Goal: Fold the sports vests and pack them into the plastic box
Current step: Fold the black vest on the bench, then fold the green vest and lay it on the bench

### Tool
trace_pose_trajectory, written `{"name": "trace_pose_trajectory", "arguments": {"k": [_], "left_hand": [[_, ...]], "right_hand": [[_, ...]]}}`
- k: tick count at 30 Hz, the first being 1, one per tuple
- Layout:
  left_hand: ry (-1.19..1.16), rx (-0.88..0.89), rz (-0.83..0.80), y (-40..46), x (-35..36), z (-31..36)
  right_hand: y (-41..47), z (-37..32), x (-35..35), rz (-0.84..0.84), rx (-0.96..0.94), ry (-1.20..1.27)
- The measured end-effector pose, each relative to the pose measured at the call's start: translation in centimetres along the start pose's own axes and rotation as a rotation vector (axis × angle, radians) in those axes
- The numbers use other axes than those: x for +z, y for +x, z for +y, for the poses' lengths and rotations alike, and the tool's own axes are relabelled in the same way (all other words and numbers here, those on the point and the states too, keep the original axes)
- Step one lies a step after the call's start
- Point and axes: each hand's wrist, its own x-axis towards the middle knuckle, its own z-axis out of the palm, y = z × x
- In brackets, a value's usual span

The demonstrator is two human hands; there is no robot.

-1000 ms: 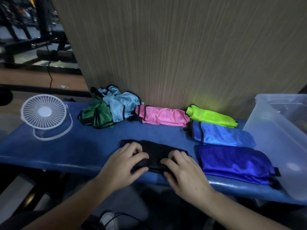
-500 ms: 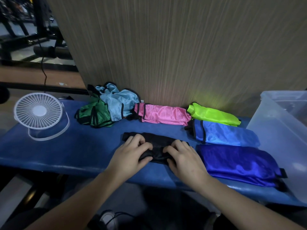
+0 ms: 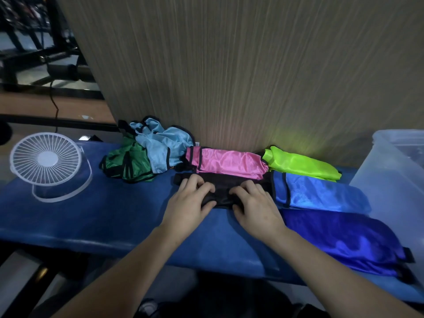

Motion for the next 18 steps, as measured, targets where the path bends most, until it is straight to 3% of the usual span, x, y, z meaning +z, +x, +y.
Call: {"name": "trace_pose_trajectory", "arguments": {"k": [18], "left_hand": [[-0.109,0.008,0.008,0.8,0.8,0.0]], "right_hand": [[-0.3,1.1,0.3,0.02,-0.031,0.104]]}}
